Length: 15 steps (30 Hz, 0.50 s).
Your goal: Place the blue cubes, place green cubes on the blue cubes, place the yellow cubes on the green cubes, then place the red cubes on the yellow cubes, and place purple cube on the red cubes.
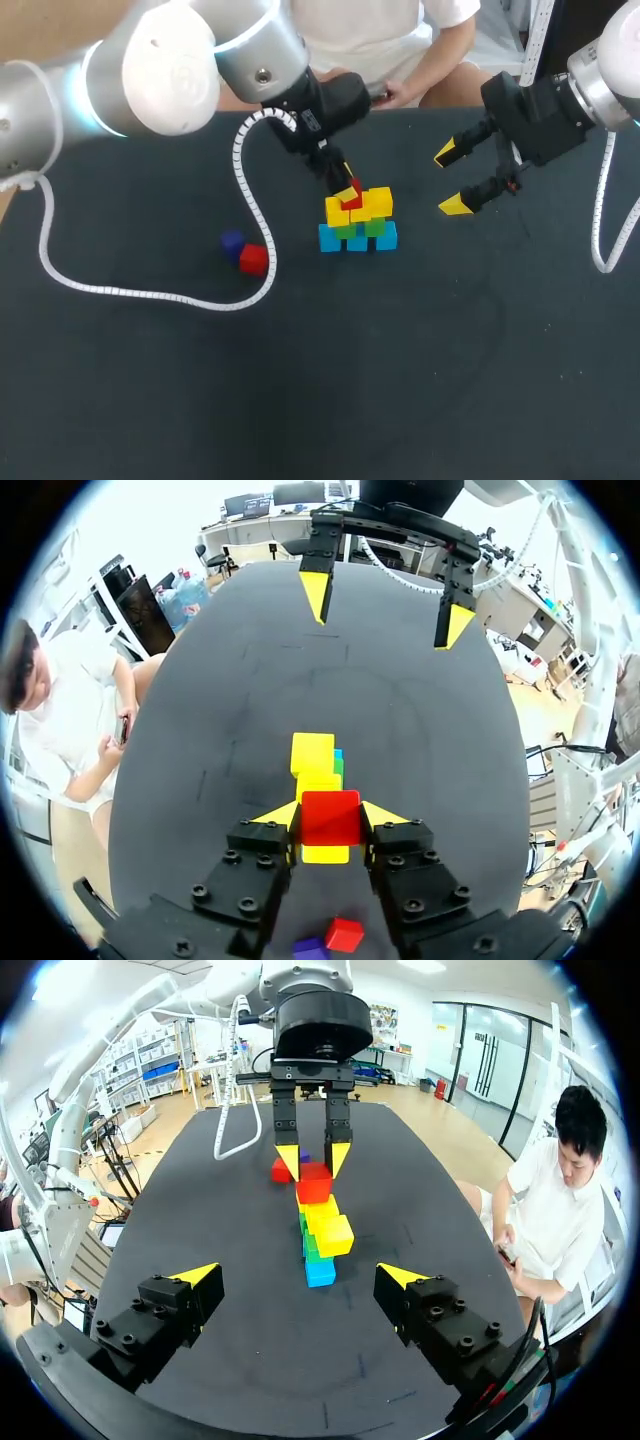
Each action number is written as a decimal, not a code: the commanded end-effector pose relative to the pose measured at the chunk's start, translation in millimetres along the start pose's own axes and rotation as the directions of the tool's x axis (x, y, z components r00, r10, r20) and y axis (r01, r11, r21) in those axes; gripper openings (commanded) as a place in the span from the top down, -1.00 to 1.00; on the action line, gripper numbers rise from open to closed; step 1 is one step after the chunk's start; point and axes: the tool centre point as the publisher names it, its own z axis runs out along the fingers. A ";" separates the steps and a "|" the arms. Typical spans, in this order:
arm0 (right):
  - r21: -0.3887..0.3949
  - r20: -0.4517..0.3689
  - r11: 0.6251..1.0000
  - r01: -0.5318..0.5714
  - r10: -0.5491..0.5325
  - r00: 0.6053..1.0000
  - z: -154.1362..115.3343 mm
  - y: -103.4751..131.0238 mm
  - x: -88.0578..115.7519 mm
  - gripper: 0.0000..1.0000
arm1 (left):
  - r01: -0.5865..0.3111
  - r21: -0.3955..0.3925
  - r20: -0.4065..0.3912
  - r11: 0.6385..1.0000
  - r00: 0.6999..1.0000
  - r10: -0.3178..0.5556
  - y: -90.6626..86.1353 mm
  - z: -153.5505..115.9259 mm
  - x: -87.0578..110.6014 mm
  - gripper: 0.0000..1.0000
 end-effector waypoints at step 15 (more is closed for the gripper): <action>0.003 0.001 1.000 0.000 0.000 1.000 -0.3 1.2 0.2 -1.00 | -0.008 0.007 -0.002 1.000 1.000 0.008 3.9 -0.1 -1.8 0.65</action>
